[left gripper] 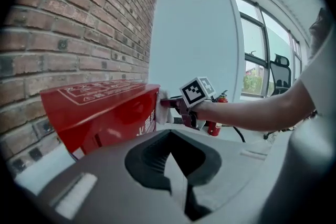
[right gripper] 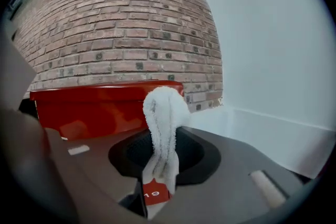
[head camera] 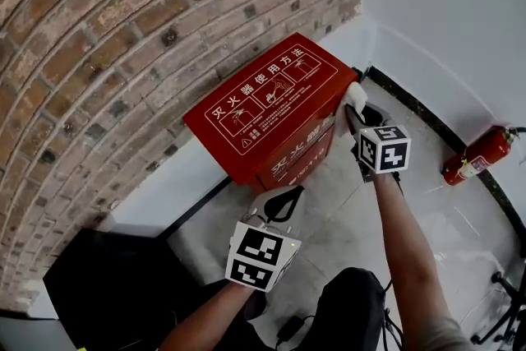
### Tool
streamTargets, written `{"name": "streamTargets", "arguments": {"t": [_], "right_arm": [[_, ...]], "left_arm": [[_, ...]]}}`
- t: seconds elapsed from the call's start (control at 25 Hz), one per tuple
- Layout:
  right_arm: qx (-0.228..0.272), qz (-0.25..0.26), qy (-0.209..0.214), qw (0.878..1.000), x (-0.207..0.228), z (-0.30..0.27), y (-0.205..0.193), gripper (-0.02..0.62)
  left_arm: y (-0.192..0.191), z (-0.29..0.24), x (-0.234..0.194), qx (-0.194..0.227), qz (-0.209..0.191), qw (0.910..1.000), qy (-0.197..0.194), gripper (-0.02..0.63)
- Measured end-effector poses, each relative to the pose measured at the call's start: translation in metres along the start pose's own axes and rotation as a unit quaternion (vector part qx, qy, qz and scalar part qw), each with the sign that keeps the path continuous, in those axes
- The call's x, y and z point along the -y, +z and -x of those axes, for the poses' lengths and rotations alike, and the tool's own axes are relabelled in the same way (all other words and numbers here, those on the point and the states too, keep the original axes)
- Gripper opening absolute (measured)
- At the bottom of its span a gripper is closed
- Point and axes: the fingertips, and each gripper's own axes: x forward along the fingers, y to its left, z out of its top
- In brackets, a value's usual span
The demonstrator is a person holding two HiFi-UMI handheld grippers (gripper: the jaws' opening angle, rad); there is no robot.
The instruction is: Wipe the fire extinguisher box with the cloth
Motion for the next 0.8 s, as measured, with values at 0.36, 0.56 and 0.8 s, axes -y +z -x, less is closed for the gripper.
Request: {"name": "streamTargets", "arguments": {"t": [0.36,0.56,0.8], "right_arm": [[0.031,0.081,0.089,0.992,-0.099,0.024,-0.005,0.123],[0.039,0.120,0.171,0.977,-0.181,0.051,-0.014,0.123],[0.050,0.126,0.265,0.955,-0.261,0.078,-0.028,0.123]], "left_arm": [[-0.034,0.022,-0.033,-0.007,0.027,0.9975,0.066,0.000],[-0.050,0.047,-0.047,-0.018,0.042,0.9929,0.110,0.000],[-0.073,0.088,-0.064,-0.034,0.065,0.9823,0.172,0.000]]}}
